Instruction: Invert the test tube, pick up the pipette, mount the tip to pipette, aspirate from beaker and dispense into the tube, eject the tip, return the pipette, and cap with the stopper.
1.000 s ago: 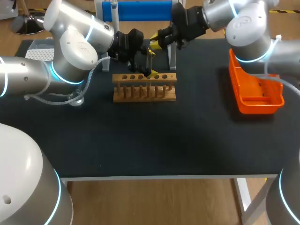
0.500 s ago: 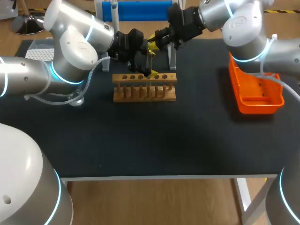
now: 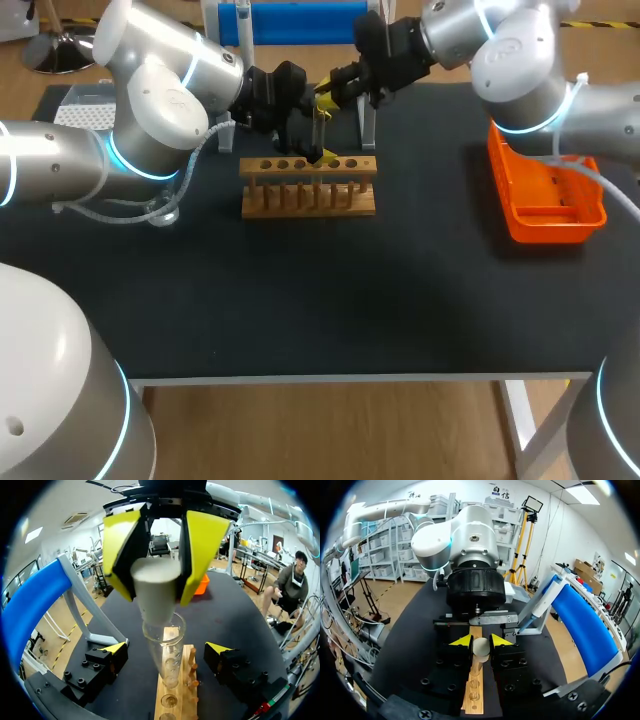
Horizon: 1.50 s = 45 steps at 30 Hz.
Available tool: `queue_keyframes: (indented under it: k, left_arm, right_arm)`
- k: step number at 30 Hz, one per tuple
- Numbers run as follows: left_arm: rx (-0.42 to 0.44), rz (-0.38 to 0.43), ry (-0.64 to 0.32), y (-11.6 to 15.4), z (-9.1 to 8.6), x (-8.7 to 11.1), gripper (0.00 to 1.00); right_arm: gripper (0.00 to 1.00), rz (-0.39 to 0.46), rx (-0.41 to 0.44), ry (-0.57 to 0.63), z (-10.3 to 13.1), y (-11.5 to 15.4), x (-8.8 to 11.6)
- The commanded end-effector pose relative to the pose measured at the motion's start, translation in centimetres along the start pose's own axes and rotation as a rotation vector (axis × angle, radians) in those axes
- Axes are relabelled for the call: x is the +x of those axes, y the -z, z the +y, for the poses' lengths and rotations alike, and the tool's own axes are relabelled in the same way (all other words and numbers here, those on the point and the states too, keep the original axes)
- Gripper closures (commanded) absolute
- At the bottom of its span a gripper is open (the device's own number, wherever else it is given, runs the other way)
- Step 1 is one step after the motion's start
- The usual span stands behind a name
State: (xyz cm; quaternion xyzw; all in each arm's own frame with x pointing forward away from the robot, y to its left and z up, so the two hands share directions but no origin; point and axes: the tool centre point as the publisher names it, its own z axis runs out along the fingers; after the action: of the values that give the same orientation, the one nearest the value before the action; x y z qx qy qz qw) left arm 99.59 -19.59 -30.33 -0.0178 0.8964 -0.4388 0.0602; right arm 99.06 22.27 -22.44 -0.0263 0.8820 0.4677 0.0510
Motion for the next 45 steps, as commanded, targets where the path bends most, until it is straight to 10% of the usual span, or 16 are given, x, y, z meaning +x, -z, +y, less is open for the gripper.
queue_keyframes:
  k: [1, 45]
  left_arm:
    - [-0.001, 0.0, 0.001, 0.07, -0.02, 0.03, 0.0]
    - [-0.001, 0.0, 0.001, 0.07, -0.02, 0.03, 0.0]
  right_arm:
    - [1.0, 0.003, 0.01, 0.0, -0.1, -0.21, -0.14]
    - [1.0, 0.004, 0.008, 0.005, 0.34, -0.93, -0.08]
